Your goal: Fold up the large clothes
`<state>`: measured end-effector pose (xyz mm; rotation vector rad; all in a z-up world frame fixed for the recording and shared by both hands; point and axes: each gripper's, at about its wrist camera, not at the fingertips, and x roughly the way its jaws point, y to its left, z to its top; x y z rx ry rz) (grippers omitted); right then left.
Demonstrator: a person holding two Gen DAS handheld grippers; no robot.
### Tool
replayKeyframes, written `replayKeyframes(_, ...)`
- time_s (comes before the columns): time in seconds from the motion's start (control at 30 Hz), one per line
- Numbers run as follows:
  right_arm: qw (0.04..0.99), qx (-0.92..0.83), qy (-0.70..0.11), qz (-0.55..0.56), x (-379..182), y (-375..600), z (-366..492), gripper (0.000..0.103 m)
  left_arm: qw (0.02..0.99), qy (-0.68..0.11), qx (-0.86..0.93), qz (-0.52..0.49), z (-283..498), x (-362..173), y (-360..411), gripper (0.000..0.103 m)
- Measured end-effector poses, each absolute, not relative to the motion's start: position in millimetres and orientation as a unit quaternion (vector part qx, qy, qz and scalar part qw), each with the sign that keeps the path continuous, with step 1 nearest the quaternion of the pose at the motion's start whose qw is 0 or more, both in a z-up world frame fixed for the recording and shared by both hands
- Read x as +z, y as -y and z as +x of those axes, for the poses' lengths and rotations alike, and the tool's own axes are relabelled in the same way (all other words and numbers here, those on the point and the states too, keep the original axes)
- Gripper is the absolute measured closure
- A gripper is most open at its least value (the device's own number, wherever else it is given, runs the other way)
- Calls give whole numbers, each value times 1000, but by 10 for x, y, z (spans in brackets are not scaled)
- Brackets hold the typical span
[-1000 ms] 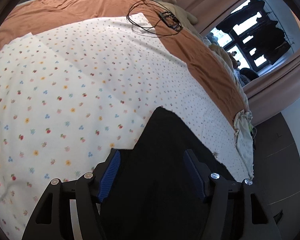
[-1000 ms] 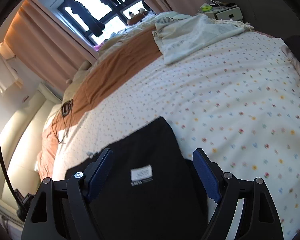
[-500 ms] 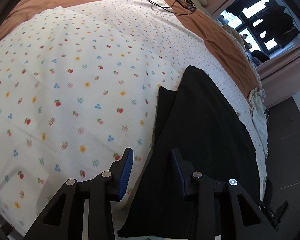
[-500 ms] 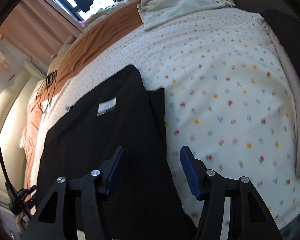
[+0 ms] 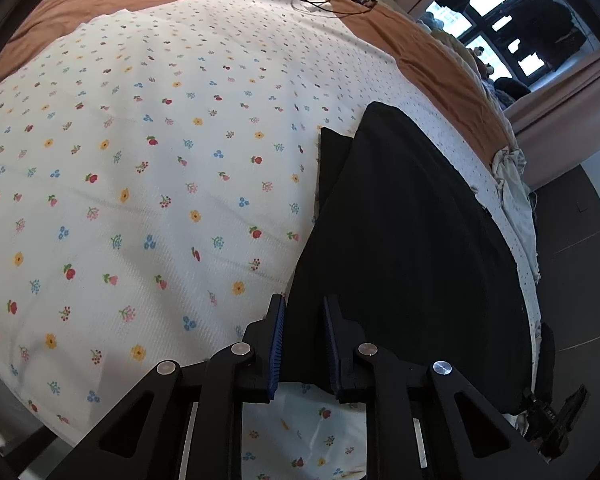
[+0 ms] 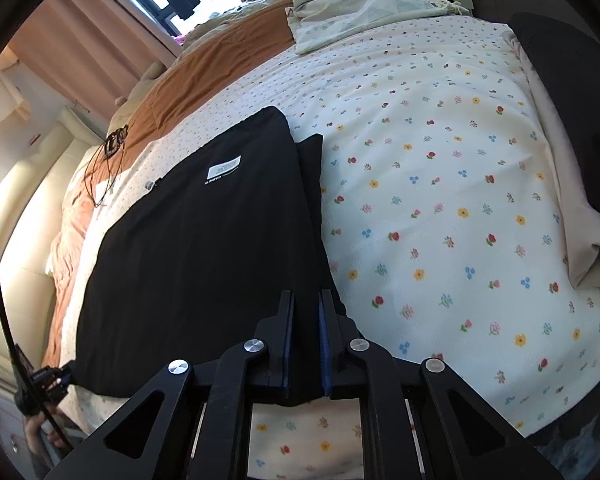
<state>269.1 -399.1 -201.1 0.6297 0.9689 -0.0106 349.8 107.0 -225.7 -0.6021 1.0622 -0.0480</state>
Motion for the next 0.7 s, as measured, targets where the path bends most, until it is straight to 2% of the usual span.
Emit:
replayKeyframes(0.23,819,-18,-484,308,-2289,3963,2551,95,810,-519,-15,-272,3436,-2433,-1084,84)
replayKeyframes(0.43,820,-35,-486,300,-2214,3928,2567,95,812,-521,-8,-264,3384,-2412,-1096,81)
replayKeyframes(0.5,821,-38,-479,308,-2161,3954,2538,89,810,-515,-12,-282,3333,-2393,-1149,80)
replayKeyframes(0.57,821,-41,-477,311,-2089,3977,2505,87,804,-510,-21,-306,3273,-2378,-1221,78)
replayKeyframes(0.63,824,-40,-469,316,-1989,4007,2461,84,797,-500,-32,-336,3212,-2362,-1304,74)
replayKeyframes(0.67,828,-37,-461,318,-1916,4018,2437,78,795,-494,-39,-351,3188,-2353,-1341,62)
replayKeyframes(0.7,831,-35,-454,319,-1848,4024,2424,63,792,-485,-46,-368,3162,-2346,-1378,48)
